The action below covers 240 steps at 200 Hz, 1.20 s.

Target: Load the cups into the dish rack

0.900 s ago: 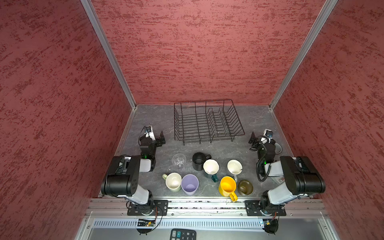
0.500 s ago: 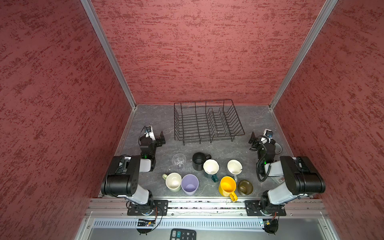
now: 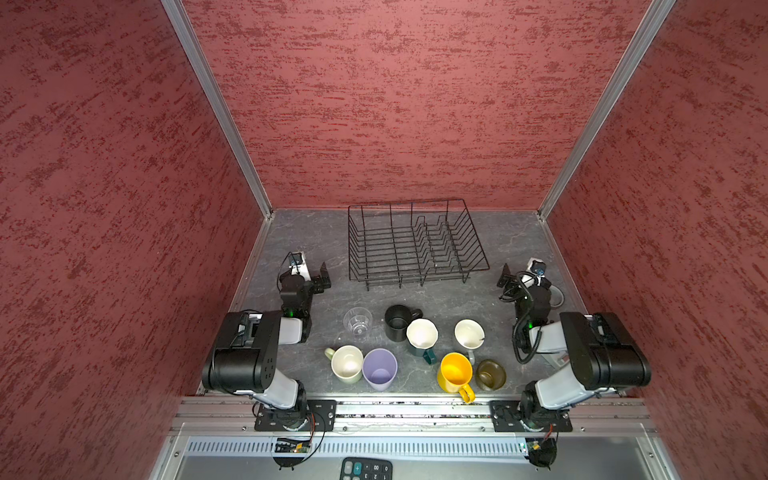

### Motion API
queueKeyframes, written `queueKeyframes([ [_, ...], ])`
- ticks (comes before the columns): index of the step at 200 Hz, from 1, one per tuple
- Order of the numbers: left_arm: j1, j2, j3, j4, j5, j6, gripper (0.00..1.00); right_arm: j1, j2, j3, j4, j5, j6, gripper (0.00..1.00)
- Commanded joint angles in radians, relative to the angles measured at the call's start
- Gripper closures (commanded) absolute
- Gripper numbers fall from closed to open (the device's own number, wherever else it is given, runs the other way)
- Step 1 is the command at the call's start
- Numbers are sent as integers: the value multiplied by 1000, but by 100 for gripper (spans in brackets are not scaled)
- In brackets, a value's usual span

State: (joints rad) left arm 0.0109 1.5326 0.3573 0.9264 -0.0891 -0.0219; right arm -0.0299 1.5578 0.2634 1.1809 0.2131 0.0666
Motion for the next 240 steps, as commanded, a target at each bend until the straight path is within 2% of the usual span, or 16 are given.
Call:
queueKeyframes([
  [1, 4, 2, 9, -6, 2, 3, 0, -6, -7, 4, 6, -8, -4, 1],
  [71, 8, -7, 6, -2, 13, 0, 0, -5, -46, 0, -13, 7, -1, 1],
  [83, -12, -84, 30, -120, -14, 17, 0, 1, -174, 44, -203, 23, -7, 1],
  [94, -43, -203, 97, -339, -75, 25, 0, 3, -302, 142, -468, 99, 56, 1],
  [104, -52, -293, 171, -542, -125, -35, 0, 4, -379, 250, -675, 142, 115, 1],
  [118, -42, -402, 252, -737, -135, -136, 0, 3, -452, 360, -829, 57, 156, 1],
  [136, -38, -526, 309, -860, -114, -201, 0, 0, -513, 422, -962, 12, 384, 1],
  [148, -30, -613, 288, -817, -59, -217, 0, -5, -553, 414, -942, -143, 333, 1],
  [158, -13, -665, 262, -763, 18, -223, 0, -5, -576, 402, -920, -199, 333, 1],
  [176, 24, -699, 320, -827, 98, -228, 0, -5, -543, 496, -1068, -212, 360, 2],
  [215, 92, -564, 544, -1020, 90, -202, 0, -5, -283, 849, -1594, -245, 293, 1],
  [225, 119, -515, 591, -1039, 118, -241, 0, -4, -243, 879, -1649, -263, 273, 1],
  [240, 161, -445, 648, -1060, 226, -291, 0, -4, -210, 888, -1684, -304, 257, 1],
])
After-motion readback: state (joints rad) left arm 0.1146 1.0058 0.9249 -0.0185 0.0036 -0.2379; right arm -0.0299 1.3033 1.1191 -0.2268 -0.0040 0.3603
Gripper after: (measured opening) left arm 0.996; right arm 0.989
